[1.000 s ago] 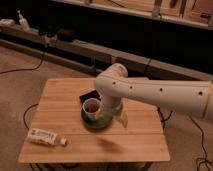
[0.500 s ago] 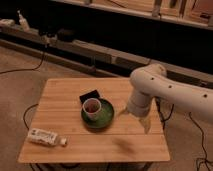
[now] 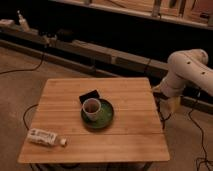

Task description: Move the arm in a circular motion

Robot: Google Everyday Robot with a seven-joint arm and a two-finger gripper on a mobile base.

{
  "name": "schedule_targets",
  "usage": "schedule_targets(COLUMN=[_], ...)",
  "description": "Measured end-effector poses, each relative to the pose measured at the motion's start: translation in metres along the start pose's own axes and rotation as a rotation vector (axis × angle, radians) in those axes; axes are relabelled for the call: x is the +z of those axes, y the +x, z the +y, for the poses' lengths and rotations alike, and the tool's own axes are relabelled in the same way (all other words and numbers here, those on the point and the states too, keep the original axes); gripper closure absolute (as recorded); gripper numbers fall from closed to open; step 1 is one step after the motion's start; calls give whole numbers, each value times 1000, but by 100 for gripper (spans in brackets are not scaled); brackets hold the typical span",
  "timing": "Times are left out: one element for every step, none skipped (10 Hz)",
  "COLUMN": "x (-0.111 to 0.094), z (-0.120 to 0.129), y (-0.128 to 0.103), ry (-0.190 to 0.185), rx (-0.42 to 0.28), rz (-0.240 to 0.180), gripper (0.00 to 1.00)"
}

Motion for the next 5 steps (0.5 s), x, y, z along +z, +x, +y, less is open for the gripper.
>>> schedule_targets(x=[10, 18, 29, 38, 48], z=[-30, -50, -76, -97, -125], y=[9, 11, 13, 13, 8], ry=[6, 9, 8, 3, -1], rx=[21, 29, 40, 44, 39], rz=[19, 29, 44, 57, 77], gripper=[20, 20, 20, 20, 20])
